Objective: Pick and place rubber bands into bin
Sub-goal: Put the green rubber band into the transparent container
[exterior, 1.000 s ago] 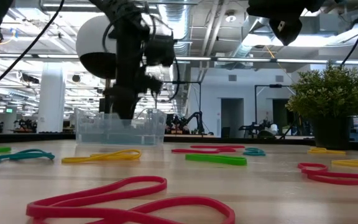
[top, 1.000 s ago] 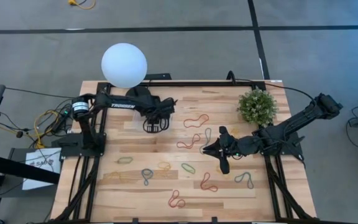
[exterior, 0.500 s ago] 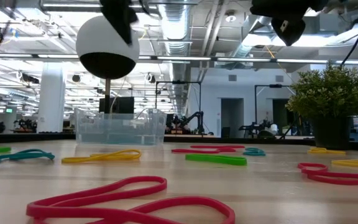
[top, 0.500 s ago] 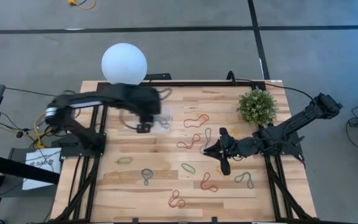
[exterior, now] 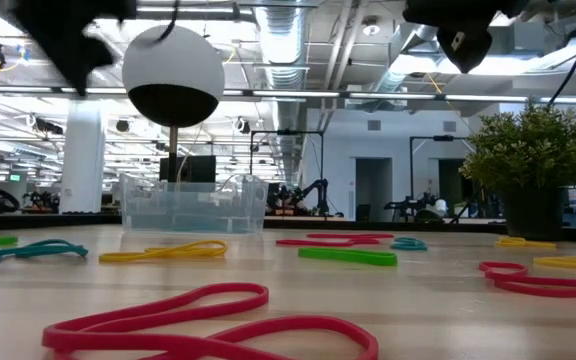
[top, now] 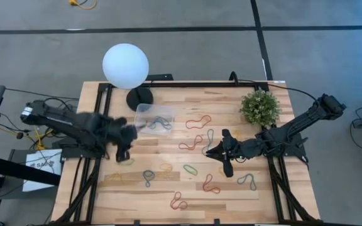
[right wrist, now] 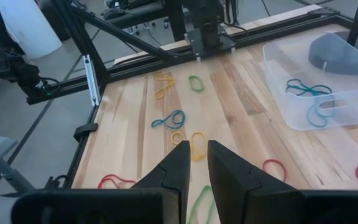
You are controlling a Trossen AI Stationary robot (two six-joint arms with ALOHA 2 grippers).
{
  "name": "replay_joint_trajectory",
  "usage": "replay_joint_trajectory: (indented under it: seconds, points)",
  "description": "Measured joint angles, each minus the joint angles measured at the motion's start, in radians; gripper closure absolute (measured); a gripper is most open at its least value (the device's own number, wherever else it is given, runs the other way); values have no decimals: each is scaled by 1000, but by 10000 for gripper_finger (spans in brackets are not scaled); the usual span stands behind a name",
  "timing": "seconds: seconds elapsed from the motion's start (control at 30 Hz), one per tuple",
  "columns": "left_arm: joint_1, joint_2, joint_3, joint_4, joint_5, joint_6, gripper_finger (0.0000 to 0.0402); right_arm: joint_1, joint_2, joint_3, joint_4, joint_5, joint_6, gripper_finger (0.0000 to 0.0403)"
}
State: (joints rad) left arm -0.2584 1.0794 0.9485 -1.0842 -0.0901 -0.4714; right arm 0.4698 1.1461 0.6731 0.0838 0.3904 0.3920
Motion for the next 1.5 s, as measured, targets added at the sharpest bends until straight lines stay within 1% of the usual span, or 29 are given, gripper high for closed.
replay_joint_trajectory:
  seconds: [0.13,0.23,0.33,0.47,0.73,1.0,1.1,1.37,1.5]
  points:
    - [-104,2,-179,129,0,-143,305,-1,0,0,-1,1,-8,353]
    - [-151,4,-296,239,-3,-219,305,-7,0,0,-1,1,-9,353]
    - [-171,4,-378,303,-5,-274,305,-19,0,0,0,2,-9,353]
    - [-178,4,-446,375,-15,-303,305,-45,0,0,-1,4,-9,353]
    - [-178,3,-509,452,-3,-304,305,-80,0,0,-1,4,-9,353]
    - [-178,6,-512,448,-1,-302,309,-80,0,0,-2,3,-9,353]
    - [-178,30,-512,448,-1,-301,319,-80,0,0,-2,1,-8,353]
    - [-179,150,-501,447,-8,-299,345,-80,0,0,-17,0,-8,353]
    - [-179,160,-499,448,-20,-279,347,-80,0,0,-24,0,-8,353]
